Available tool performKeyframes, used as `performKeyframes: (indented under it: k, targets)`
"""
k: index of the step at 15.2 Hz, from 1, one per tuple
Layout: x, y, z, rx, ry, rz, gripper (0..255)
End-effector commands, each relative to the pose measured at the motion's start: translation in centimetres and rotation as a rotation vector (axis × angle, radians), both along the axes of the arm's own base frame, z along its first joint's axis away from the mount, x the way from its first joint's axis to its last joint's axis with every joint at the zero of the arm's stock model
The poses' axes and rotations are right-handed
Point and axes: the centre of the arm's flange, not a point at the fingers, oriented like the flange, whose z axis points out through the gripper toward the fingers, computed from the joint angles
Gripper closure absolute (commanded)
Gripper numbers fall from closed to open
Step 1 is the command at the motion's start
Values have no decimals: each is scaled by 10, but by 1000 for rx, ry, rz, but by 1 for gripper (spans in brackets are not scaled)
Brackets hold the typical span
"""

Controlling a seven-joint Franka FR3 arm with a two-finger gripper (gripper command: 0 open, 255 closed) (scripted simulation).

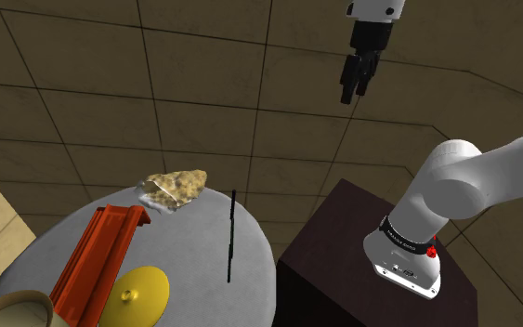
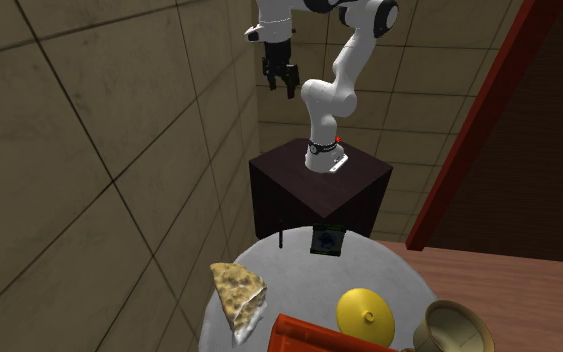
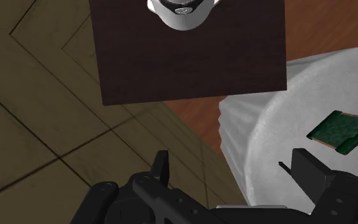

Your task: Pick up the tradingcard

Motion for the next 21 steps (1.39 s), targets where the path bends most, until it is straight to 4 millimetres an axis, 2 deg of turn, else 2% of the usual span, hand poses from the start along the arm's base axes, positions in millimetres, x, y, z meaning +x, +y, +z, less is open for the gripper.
performKeyframes:
  k: [1, 11, 21]
  targets:
    - [0, 0, 0, 0, 0, 0, 0]
    - [40, 83, -89, 48, 116, -259, 0]
    - [90, 159, -180, 96, 232, -518, 0]
